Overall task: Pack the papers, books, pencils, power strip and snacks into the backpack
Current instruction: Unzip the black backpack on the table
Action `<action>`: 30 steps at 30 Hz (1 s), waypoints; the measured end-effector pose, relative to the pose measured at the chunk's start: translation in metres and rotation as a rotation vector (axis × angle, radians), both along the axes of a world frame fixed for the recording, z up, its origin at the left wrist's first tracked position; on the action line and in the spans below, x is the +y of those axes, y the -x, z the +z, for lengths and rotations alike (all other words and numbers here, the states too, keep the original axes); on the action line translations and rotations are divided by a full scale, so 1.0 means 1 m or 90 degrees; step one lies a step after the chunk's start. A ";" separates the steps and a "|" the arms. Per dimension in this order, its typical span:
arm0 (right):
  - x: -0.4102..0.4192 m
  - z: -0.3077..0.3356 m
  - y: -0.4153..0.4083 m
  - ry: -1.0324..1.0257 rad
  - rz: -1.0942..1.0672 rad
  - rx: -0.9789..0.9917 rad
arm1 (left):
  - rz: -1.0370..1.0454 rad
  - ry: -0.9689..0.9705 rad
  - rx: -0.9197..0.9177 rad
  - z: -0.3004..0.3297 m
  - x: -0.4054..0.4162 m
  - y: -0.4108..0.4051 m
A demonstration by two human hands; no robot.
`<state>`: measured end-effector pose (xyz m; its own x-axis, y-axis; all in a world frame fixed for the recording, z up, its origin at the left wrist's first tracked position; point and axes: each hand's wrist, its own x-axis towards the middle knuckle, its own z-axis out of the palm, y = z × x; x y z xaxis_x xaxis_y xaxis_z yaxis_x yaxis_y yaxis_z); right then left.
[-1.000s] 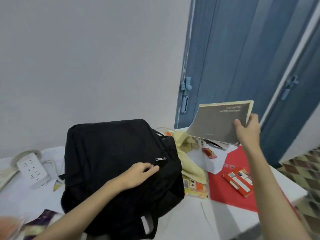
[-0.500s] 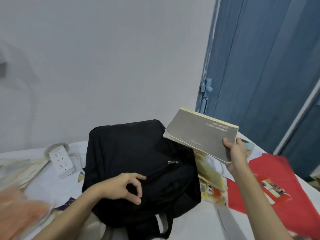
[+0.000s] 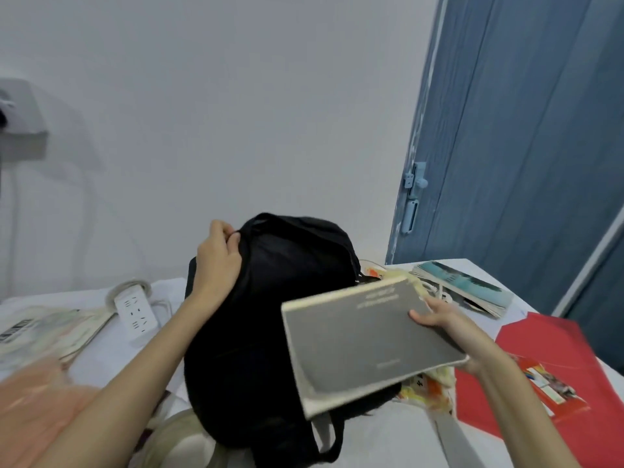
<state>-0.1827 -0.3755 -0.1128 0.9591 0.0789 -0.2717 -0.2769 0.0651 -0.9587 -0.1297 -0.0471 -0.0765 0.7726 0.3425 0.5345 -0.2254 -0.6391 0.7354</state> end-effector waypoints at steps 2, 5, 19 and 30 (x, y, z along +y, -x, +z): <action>0.022 -0.001 0.007 0.026 -0.019 0.022 | -0.027 -0.026 -0.070 0.015 -0.003 0.007; 0.072 -0.017 0.009 -0.161 -0.123 0.050 | -0.066 -0.059 -0.122 0.023 -0.009 0.016; 0.170 -0.042 -0.077 -0.283 -0.193 0.178 | -0.134 -0.062 -0.125 0.013 -0.007 0.022; 0.064 -0.016 -0.038 0.114 0.194 0.031 | -0.159 0.007 0.039 -0.041 0.015 -0.002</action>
